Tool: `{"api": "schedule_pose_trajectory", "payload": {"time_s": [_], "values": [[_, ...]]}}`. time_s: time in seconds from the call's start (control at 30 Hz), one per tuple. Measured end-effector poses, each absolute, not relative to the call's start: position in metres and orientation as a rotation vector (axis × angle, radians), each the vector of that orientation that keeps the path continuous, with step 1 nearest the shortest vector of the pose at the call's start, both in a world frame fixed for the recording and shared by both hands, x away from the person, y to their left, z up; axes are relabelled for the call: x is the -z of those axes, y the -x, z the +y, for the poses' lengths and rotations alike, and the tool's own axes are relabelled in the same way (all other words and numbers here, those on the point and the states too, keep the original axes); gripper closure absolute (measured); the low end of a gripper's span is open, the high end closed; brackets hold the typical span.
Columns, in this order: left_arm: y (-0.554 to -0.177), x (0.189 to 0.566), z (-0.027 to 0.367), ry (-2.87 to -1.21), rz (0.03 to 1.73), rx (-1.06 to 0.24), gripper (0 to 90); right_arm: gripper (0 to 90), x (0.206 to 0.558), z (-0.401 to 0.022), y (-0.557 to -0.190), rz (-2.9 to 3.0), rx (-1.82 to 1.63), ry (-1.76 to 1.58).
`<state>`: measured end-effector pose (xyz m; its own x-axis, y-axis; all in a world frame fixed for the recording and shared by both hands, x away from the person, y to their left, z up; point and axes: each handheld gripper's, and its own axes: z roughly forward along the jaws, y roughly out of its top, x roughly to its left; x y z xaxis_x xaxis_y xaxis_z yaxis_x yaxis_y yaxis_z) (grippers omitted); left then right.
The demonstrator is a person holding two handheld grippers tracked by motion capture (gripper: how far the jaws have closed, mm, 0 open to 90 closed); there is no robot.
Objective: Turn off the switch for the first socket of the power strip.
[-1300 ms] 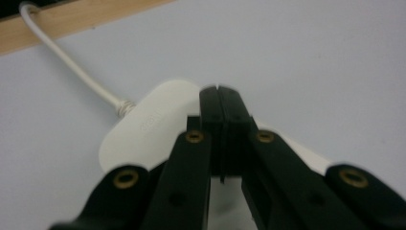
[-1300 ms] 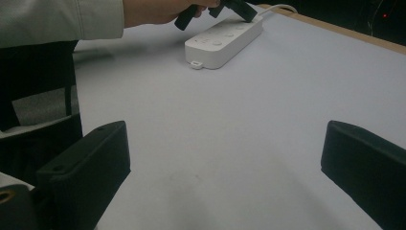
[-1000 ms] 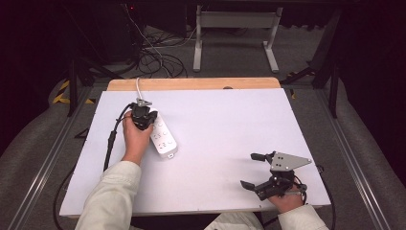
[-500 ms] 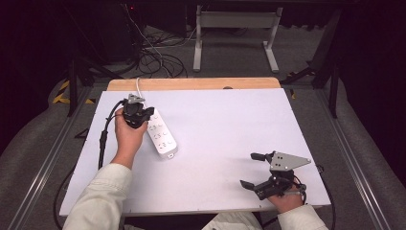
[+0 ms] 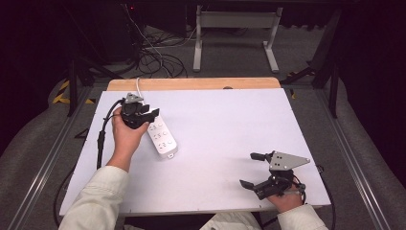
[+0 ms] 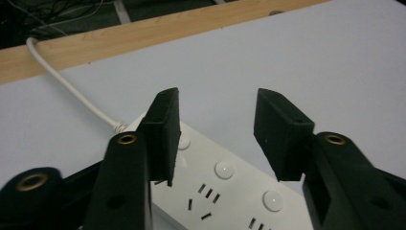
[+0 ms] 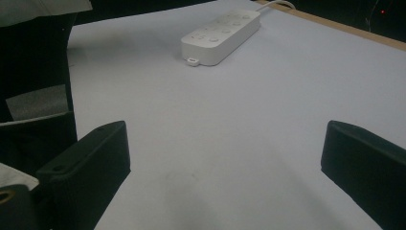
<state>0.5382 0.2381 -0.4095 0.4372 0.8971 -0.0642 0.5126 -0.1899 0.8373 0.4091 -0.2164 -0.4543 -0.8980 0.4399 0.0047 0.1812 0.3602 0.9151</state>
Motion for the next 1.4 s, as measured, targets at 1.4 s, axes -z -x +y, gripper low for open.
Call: {"api": "schedule_pose_trajectory", "payload": {"time_s": [1.4], "values": [[-0.4,0.395,0.247,-1.797,0.732,-0.364,16.6,3.3,0.452,-0.215,-0.406,2.373,-1.551,-0.544]]}}
